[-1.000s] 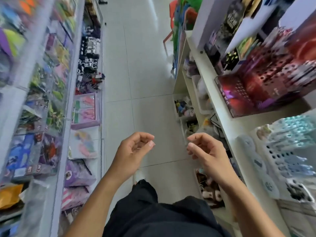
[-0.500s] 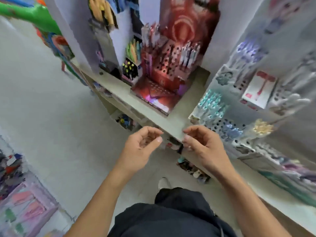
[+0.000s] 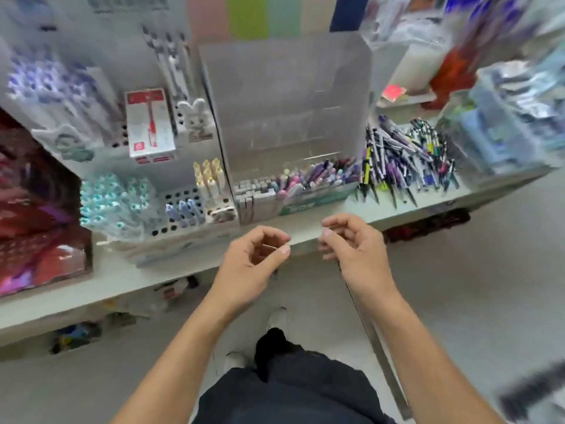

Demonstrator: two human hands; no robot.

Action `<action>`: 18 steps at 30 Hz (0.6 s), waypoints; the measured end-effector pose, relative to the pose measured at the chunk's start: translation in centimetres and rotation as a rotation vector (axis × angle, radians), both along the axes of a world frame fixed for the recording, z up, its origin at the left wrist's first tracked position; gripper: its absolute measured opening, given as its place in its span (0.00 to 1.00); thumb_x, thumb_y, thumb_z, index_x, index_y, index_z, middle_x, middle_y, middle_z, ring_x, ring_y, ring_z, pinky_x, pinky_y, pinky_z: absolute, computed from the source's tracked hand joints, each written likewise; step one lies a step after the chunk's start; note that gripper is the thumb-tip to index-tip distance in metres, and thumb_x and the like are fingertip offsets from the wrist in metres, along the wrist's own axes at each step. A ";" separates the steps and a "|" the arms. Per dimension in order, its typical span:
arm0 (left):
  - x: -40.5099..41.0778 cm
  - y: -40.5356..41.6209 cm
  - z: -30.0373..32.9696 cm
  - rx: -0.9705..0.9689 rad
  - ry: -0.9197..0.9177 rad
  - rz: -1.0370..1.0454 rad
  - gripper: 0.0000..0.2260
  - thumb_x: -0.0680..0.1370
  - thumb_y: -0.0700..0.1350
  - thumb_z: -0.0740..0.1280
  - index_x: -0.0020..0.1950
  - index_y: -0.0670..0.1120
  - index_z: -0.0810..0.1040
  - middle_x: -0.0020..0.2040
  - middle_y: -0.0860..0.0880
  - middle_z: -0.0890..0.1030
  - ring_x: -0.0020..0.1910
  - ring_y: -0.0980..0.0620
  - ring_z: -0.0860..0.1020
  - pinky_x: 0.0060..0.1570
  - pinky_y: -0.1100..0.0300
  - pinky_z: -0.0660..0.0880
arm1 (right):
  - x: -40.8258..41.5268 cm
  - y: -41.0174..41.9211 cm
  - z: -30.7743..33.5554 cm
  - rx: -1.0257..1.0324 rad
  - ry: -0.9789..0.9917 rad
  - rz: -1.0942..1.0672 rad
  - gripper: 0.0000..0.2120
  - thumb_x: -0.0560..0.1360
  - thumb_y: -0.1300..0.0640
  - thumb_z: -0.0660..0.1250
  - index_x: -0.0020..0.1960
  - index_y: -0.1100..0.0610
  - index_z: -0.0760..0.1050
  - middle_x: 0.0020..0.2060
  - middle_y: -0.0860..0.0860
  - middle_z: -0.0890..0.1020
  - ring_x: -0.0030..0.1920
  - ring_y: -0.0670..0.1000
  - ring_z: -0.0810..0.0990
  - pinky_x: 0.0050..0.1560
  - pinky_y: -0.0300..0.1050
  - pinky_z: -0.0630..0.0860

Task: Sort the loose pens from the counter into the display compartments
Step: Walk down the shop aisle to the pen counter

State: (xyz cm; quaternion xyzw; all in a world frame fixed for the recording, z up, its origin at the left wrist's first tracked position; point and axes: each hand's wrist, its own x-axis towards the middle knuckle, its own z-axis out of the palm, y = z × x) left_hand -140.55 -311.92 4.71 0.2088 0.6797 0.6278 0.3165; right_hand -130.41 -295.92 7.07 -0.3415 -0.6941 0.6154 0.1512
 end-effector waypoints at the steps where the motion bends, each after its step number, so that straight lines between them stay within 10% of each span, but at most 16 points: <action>1: 0.5 1.2 -0.2 -0.003 0.000 -0.031 0.04 0.79 0.43 0.72 0.49 0.53 0.82 0.45 0.44 0.83 0.47 0.38 0.80 0.53 0.40 0.77 | 0.8 0.6 0.1 -0.004 0.011 -0.050 0.07 0.78 0.65 0.68 0.50 0.54 0.80 0.38 0.52 0.83 0.38 0.47 0.83 0.39 0.39 0.79; 7: 3.1 7.7 -0.1 -0.036 0.001 -0.174 0.06 0.79 0.41 0.71 0.50 0.53 0.82 0.46 0.49 0.84 0.45 0.50 0.79 0.52 0.40 0.78 | 5.0 4.3 0.8 0.011 0.044 -0.176 0.06 0.78 0.64 0.68 0.50 0.54 0.80 0.39 0.52 0.83 0.38 0.47 0.83 0.41 0.40 0.80; 18: 1.5 18.3 -2.3 -0.141 -0.023 -0.052 0.08 0.79 0.41 0.71 0.49 0.56 0.82 0.47 0.44 0.83 0.46 0.44 0.81 0.43 0.50 0.78 | 4.6 18.5 -4.0 -0.096 -0.015 -0.089 0.07 0.78 0.64 0.68 0.51 0.54 0.80 0.41 0.56 0.84 0.41 0.52 0.83 0.44 0.45 0.82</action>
